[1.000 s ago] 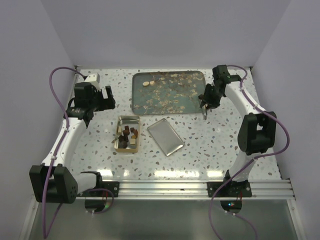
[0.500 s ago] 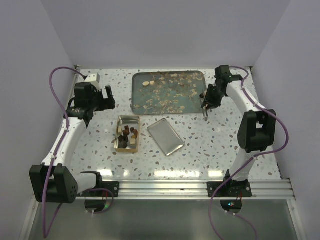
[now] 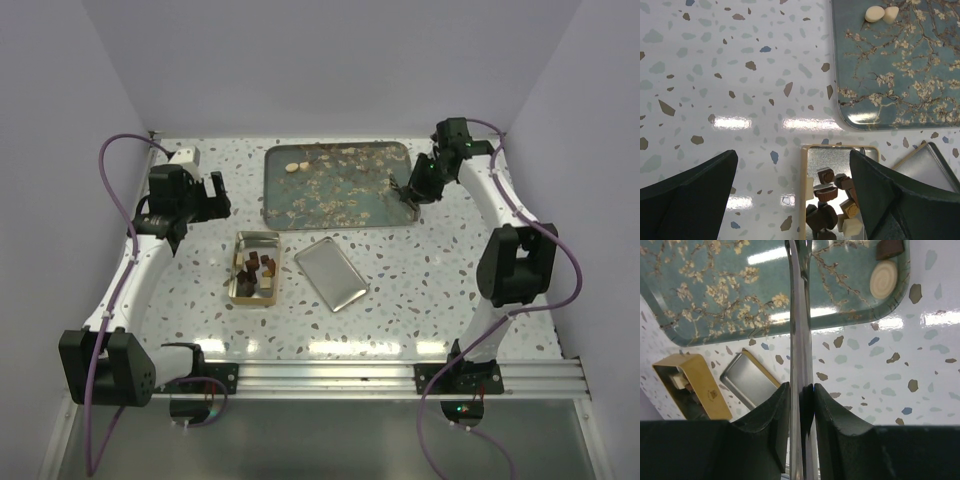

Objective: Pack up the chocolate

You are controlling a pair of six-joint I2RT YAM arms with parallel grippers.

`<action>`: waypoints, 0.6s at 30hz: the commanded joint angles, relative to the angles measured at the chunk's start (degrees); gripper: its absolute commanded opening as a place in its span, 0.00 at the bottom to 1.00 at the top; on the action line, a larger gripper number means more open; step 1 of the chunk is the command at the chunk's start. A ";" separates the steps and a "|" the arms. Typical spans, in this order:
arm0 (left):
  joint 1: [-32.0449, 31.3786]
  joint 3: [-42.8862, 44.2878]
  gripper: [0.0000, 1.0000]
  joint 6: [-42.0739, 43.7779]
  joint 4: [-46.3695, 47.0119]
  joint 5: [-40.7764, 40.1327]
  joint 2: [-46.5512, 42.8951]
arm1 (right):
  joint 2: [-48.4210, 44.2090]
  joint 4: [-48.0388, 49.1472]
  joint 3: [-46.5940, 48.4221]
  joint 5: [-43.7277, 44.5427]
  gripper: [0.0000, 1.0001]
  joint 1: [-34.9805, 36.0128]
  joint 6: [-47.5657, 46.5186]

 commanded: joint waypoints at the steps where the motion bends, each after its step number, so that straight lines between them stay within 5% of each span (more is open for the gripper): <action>1: 0.40 0.36 1.00 0.03 2.25 -0.17 -0.43 | -4.15 -0.94 3.02 -3.29 0.27 -0.27 0.55; 18: 0.40 0.36 1.00 0.12 2.07 -0.26 -0.87 | -6.35 -1.56 4.25 -2.32 0.27 -1.50 0.02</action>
